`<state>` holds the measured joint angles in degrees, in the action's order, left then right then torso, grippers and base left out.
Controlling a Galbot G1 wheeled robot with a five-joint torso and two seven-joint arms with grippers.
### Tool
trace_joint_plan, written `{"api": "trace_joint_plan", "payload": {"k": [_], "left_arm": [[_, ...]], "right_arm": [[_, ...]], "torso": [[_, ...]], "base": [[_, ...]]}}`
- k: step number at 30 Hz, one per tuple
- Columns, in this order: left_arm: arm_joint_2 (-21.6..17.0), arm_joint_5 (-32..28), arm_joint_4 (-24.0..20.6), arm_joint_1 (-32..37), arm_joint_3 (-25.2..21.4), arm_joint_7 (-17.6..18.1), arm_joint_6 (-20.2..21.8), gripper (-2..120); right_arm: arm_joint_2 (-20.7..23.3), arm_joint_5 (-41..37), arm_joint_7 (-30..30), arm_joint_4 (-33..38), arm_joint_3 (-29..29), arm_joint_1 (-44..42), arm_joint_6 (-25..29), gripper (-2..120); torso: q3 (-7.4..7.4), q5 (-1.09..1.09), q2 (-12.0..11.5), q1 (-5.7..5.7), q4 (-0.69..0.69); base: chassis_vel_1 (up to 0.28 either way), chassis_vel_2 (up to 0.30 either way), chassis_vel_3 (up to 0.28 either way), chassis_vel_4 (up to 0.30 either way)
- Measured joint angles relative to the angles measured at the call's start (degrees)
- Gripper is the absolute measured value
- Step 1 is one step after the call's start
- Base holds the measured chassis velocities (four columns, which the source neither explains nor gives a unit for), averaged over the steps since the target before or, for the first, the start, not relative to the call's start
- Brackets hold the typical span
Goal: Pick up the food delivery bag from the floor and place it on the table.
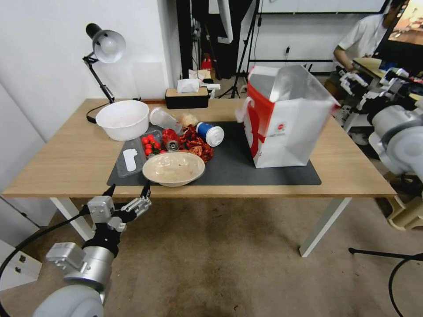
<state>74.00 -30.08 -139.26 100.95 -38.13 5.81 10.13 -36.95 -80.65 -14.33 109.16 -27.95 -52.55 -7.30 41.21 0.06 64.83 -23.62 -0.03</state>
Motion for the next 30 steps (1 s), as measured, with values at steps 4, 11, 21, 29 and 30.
{"api": "trace_joint_plan", "payload": {"k": [4, 11, 21, 29, 30], "left_arm": [[-1.0, 0.1, -0.4, 0.1, -1.1, -0.5, 0.1, 100], [-1.6, -0.4, -0.1, -0.2, -1.6, -1.0, 0.2, 100], [-1.7, 0.8, 1.2, -0.3, -1.1, -1.6, -1.2, 100], [-0.5, 4.3, 3.5, 0.7, -1.5, -2.4, -5.5, 100], [-0.3, 5.0, 3.9, 0.7, -1.6, -2.5, -6.3, 100]], "right_arm": [[1.0, 1.7, 1.5, 0.7, -0.8, -3.0, 1.0, 98], [4.4, 7.8, 5.0, 2.1, -3.1, -6.3, 2.3, 100], [3.9, 23.9, 11.8, 6.8, -9.3, -19.0, 8.5, 100], [0.1, 30.8, 12.3, 9.9, -9.8, -26.2, 14.1, 100], [-0.9, 32.2, 12.1, 10.3, -9.8, -27.7, 14.8, 100]], "torso": [[0.00, -0.05, 0.0, 0.01, 0.04], [0.00, -0.06, 0.0, 0.00, 0.03], [0.00, -0.04, 0.0, 0.00, 0.01], [0.00, -0.04, 0.0, 0.00, 0.06], [0.00, -0.06, 0.0, 0.00, 0.05]], "base": [[0.000, 0.000, 0.000, 0.000], [0.000, 0.000, 0.000, 0.000], [0.000, 0.000, 0.000, 0.000], [0.000, 0.000, 0.000, 0.000], [0.000, 0.000, 0.000, 0.000]]}}
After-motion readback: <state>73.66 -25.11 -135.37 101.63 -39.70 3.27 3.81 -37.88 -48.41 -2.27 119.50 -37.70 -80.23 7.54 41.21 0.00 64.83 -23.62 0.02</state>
